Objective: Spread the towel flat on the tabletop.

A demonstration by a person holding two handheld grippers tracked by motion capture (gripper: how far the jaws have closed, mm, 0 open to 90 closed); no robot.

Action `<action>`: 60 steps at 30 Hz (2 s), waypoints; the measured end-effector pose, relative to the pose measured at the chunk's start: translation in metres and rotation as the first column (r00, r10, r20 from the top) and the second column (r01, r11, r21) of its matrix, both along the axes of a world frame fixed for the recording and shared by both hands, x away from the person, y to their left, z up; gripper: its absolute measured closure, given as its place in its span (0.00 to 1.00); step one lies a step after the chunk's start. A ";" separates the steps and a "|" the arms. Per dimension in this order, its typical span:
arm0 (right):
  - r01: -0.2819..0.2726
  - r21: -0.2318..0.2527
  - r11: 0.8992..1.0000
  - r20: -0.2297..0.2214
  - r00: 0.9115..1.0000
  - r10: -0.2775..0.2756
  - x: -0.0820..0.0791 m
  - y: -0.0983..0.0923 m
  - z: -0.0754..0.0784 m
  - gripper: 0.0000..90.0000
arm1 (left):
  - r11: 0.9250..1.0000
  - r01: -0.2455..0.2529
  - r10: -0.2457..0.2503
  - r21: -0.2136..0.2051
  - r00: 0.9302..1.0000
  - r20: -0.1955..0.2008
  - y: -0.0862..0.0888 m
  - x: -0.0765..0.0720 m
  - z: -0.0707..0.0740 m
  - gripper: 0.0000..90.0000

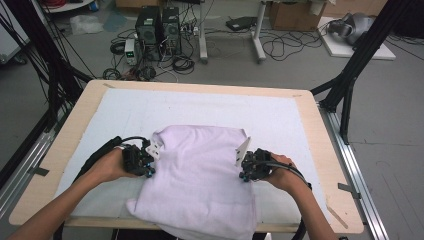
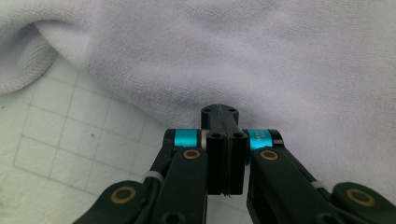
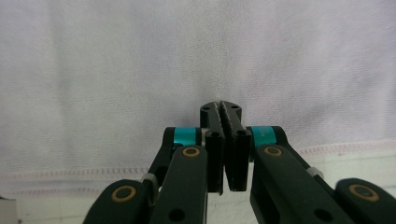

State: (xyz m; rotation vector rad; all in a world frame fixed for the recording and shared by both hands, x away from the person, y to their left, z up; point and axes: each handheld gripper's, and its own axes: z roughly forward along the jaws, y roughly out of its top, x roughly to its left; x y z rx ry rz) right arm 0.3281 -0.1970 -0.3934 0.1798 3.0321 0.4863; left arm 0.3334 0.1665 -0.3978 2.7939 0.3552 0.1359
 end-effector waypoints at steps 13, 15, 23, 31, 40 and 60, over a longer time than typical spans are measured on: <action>0.012 0.060 0.998 0.022 1.000 -0.013 -0.006 -0.012 0.016 0.98 | 1.000 0.015 -0.015 0.008 0.998 0.053 0.003 -0.006 0.018 1.00; 0.011 0.068 0.998 0.023 1.000 -0.013 -0.006 -0.013 0.018 0.98 | 1.000 0.011 -0.011 -0.016 0.999 0.040 0.005 -0.004 0.020 0.99; 0.007 0.065 0.998 0.025 1.000 -0.008 -0.006 -0.013 0.019 0.98 | 0.999 0.018 -0.018 0.032 1.000 0.002 -0.001 0.000 0.010 0.64; 0.009 0.059 0.998 0.017 1.000 -0.010 -0.005 -0.012 0.016 0.98 | 0.994 0.025 -0.022 0.104 0.999 -0.028 -0.009 0.004 -0.004 0.76; 0.005 0.066 0.998 0.024 1.000 -0.007 -0.004 -0.012 0.017 0.98 | 0.994 0.027 -0.026 0.107 1.000 -0.018 -0.014 0.000 -0.002 0.97; 0.014 0.275 0.961 0.053 0.998 -0.029 -0.035 -0.059 0.063 0.98 | 0.992 0.114 -0.112 -0.052 0.993 0.034 -0.012 -0.041 0.061 0.97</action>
